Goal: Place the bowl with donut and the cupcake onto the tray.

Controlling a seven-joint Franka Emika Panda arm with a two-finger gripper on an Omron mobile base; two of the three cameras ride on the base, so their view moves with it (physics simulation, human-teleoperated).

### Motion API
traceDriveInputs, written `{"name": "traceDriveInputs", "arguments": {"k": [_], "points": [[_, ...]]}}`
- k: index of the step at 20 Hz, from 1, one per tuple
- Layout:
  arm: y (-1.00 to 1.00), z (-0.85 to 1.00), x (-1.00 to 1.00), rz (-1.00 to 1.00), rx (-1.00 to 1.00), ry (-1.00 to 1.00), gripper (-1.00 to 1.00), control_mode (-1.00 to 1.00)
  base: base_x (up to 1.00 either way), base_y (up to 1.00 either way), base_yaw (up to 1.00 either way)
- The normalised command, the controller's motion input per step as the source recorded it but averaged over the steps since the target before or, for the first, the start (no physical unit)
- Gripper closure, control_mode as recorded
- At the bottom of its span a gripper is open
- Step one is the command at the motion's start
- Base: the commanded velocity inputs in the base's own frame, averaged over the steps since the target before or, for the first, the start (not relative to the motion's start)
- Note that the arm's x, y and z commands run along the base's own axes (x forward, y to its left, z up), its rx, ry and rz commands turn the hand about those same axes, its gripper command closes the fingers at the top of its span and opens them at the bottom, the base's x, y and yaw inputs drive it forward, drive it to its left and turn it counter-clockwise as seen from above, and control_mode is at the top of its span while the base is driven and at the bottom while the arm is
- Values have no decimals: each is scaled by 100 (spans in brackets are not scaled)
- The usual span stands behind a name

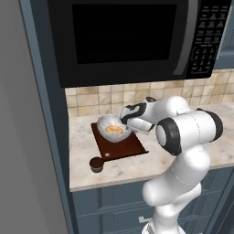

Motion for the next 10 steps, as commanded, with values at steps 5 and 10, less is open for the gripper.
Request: {"name": "traceDriveInputs", "arguments": {"k": [5, 10], "points": [[0, 1, 0, 0, 0, 0, -100, -100, 0, 0, 0], [0, 13, 0, 0, 0, 0, -100, -100, 0, 0, 0]]}}
